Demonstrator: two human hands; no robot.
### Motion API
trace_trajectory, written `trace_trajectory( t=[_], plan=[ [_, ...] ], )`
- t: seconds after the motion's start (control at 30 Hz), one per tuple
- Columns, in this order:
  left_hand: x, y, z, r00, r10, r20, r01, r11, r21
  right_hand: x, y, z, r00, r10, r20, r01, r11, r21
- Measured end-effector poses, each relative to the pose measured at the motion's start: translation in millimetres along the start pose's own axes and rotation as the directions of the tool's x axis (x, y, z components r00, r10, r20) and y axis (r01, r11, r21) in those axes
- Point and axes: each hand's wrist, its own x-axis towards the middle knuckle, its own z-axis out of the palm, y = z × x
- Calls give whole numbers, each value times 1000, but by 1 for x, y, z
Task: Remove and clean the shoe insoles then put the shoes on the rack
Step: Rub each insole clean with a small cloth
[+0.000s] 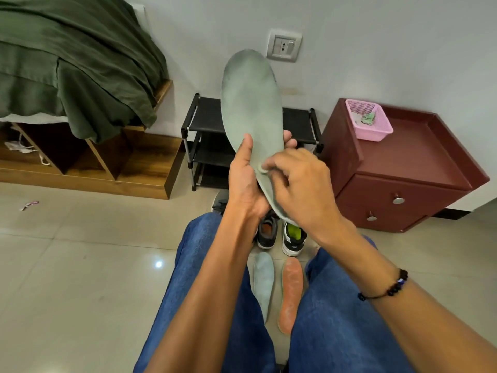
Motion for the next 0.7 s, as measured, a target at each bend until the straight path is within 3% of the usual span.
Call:
trace_trajectory(
  t=[0.13, 0.17, 0.23, 0.3, 0.43, 0.57, 0.7],
  plan=[
    [2, -3, 1, 1000, 4, 18, -5, 1000, 15, -3, -3, -26, 958, 173, 230, -247, 904, 348],
    [1, -4, 4, 999, -17, 41, 17, 1000, 15, 0, 1, -32, 951, 213, 224, -287, 878, 384],
    [0, -7, 9, 997, -33, 70, 32, 999, 10, 11, 12, -40, 965, 242, 102, -263, 891, 370],
    [0, -9, 9, 996, -8, 86, 7, 1000, 15, 19, 21, -39, 982, 189, 20, -188, 951, 246],
    [4, -7, 2, 993, 24, 112, -27, 999, 22, 13, 25, -19, 998, 56, 33, -57, 997, 52],
    [7, -7, -2, 992, 54, 116, -57, 998, 27, -2, 12, -5, 995, 104, -2, -103, 988, 111],
    [8, -6, -6, 989, 94, 116, -97, 995, 13, -10, -6, -10, 969, 184, 163, -227, 922, 313]
  ],
)
